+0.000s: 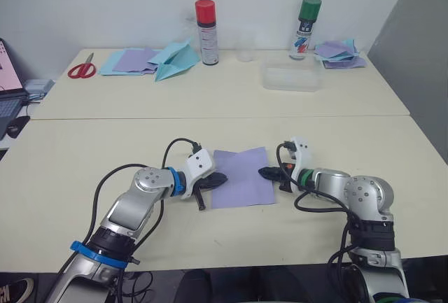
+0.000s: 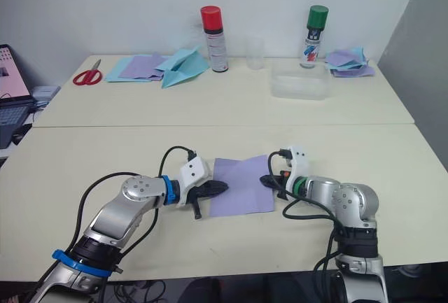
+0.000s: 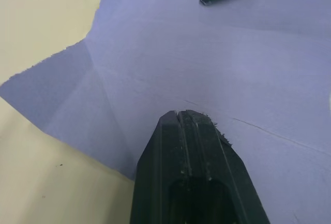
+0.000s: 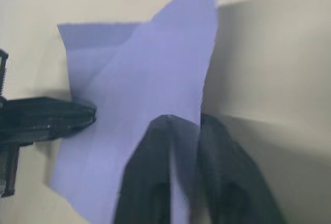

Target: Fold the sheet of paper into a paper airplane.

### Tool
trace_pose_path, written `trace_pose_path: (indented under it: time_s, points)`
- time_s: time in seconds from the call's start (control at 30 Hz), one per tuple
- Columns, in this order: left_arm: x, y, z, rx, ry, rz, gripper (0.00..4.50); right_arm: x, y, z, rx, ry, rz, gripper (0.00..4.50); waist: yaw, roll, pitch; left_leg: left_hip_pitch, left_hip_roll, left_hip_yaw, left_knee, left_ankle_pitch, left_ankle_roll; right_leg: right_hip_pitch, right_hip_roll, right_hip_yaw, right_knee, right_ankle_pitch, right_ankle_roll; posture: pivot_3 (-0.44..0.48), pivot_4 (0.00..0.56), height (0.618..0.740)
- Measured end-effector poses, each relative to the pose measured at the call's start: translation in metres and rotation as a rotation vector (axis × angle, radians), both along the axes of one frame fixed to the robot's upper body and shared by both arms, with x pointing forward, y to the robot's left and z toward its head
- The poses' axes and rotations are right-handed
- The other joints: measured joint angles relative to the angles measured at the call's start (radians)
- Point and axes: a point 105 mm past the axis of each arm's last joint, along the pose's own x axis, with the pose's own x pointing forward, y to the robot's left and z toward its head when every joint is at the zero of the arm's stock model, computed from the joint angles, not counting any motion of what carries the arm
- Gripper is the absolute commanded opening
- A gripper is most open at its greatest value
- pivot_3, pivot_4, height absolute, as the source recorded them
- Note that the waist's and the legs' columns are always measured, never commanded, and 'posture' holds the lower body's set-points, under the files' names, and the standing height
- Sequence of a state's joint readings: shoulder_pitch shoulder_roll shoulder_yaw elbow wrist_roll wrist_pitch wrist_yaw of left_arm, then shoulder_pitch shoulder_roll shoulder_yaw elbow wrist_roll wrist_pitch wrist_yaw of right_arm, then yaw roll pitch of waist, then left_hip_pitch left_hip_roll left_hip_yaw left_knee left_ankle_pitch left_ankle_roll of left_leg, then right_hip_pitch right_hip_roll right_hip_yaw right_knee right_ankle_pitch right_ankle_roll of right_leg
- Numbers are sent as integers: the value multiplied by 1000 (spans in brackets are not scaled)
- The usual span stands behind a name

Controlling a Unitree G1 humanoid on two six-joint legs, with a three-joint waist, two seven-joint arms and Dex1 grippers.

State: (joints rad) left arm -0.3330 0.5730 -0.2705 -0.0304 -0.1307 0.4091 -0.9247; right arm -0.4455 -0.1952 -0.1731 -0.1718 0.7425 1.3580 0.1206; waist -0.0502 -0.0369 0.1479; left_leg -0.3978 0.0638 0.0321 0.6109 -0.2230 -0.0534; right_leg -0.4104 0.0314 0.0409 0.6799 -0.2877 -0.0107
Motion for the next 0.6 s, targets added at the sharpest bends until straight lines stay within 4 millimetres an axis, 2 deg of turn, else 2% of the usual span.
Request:
trace_pose_path:
  time_s: [0.17,0.23,0.27,0.33,0.43,0.5,0.53,0.6]
  points:
    - [0,-1,0,3,-6,-1,0,9,-32,15,-126,-113,-65,3508,2,0,0,0,0,0,0,0,0,0,0,0,0,0,0,0,150,740]
    - [0,-1,-1,6,-9,-1,0,14,-45,30,-190,-217,-86,4186,3,1,0,0,-1,0,0,0,0,1,0,0,0,0,0,0,150,740]
    - [0,-1,-1,8,-10,0,0,17,-47,40,-209,-282,-82,4186,3,1,-1,1,-1,0,0,0,0,1,0,0,0,0,0,0,150,740]
    - [0,0,-1,11,-12,1,0,20,-39,63,-229,-454,-21,3986,2,2,-1,2,0,0,0,0,0,1,1,0,0,0,0,0,150,740]
    - [0,1,-2,13,-17,-1,0,9,3,87,-224,-709,214,3022,2,3,-2,4,0,-1,0,0,0,4,1,-1,0,0,0,0,150,740]
    - [0,0,-3,21,-30,-10,0,-1,30,80,-202,-786,352,2271,2,2,-2,4,0,0,0,0,0,4,1,-1,0,0,0,0,150,740]
    - [0,-1,-3,24,-35,-13,0,-3,36,74,-204,-796,381,1986,2,2,-2,5,0,0,0,0,0,4,1,-1,0,0,0,0,150,740]
    - [1,-1,-3,27,-45,-17,0,2,50,47,-225,-779,429,1316,3,1,-3,5,0,1,1,0,0,5,1,0,0,0,0,0,150,740]
